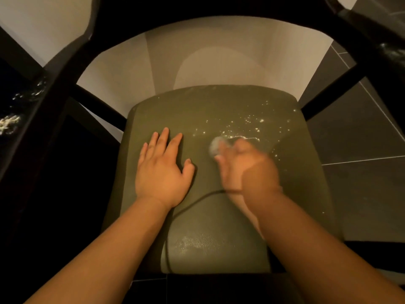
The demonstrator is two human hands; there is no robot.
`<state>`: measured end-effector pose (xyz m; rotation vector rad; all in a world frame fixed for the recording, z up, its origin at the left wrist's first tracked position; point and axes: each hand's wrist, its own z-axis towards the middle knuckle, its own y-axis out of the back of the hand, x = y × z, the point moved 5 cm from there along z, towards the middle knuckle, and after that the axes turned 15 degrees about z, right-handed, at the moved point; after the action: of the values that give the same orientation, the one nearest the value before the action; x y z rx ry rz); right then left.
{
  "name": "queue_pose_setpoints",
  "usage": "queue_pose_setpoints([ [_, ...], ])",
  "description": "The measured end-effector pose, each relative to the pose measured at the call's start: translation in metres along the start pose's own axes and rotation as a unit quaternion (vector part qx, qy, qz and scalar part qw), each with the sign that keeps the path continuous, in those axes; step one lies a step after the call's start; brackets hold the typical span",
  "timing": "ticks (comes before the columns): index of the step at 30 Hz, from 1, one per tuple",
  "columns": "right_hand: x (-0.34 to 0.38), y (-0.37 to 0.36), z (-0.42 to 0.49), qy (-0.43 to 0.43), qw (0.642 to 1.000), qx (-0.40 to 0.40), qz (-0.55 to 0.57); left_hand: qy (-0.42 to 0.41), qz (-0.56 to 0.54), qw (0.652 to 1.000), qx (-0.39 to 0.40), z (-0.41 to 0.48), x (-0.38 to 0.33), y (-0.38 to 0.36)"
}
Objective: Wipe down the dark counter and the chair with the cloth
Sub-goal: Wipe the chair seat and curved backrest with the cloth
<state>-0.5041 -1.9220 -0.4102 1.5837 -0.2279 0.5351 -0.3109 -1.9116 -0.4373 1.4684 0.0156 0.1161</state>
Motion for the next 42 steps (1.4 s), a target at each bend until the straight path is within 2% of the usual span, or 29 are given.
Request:
queue_pose_setpoints([
  [2, 0.020, -0.016, -0.002, 0.073, 0.997, 0.026, -0.016, 0.000, -0.002, 1.000, -0.001, 0.000, 0.000, -0.001],
  [3, 0.015, -0.016, 0.002, 0.063, 0.997, 0.035, -0.021, 0.001, -0.001, 1.000, -0.002, 0.000, 0.000, -0.002],
  [5, -0.016, -0.004, 0.009, -0.018, 0.998, 0.045, -0.032, 0.003, 0.001, 1.000, -0.003, 0.000, 0.000, -0.003],
  [7, -0.048, 0.015, 0.005, -0.090, 0.995, -0.007, -0.050, 0.001, 0.004, 1.000, -0.002, 0.000, -0.001, -0.002],
  [9, -0.061, 0.028, 0.000, -0.117, 0.989, -0.054, -0.074, 0.002, 0.006, 1.000, -0.003, 0.001, 0.000, -0.001],
  [11, -0.053, 0.028, -0.003, -0.100, 0.992, -0.055, -0.053, 0.003, 0.003, 1.000, -0.004, 0.001, 0.000, -0.001],
  [14, -0.023, 0.013, -0.008, -0.028, 1.000, 0.007, -0.002, 0.004, 0.000, 1.000, -0.009, 0.000, -0.001, -0.001],
  [16, -0.023, 0.006, -0.012, -0.019, 0.999, 0.027, -0.003, 0.003, 0.000, 1.000, -0.011, 0.001, -0.001, -0.001],
  [21, -0.069, 0.031, -0.027, -0.095, 0.989, -0.070, -0.088, -0.001, 0.004, 1.000, -0.005, -0.001, -0.001, 0.001],
  [23, -0.076, 0.041, -0.030, -0.100, 0.985, -0.105, -0.095, -0.001, 0.005, 1.000, -0.006, 0.000, -0.001, 0.001],
  [25, -0.066, 0.038, -0.031, -0.052, 0.989, -0.115, -0.082, -0.003, 0.007, 1.000, -0.006, 0.000, -0.001, 0.002],
  [28, -0.030, 0.013, -0.036, 0.094, 0.991, -0.092, -0.014, 0.000, 0.004, 1.000, -0.009, -0.001, -0.002, 0.003],
  [29, -0.024, 0.005, -0.038, 0.120, 0.990, -0.076, 0.002, 0.000, 0.004, 1.000, -0.009, -0.001, -0.002, 0.003],
  [31, -0.030, 0.008, -0.035, 0.077, 0.995, -0.064, 0.029, -0.001, 0.002, 1.000, -0.010, -0.001, -0.002, 0.003],
  [35, -0.084, 0.041, -0.032, -0.132, 0.986, -0.095, -0.038, 0.002, -0.002, 1.000, -0.006, -0.001, -0.002, 0.005],
  [37, -0.092, 0.056, -0.032, -0.172, 0.977, -0.121, -0.033, 0.001, -0.003, 1.000, -0.007, -0.001, -0.002, 0.005],
  [40, -0.061, 0.051, -0.030, -0.094, 0.985, -0.144, 0.028, 0.001, -0.003, 1.000, -0.009, -0.002, -0.002, 0.007],
  [42, -0.036, 0.028, -0.030, -0.008, 0.997, -0.070, 0.042, 0.003, -0.001, 1.000, -0.009, -0.002, -0.002, 0.007],
])
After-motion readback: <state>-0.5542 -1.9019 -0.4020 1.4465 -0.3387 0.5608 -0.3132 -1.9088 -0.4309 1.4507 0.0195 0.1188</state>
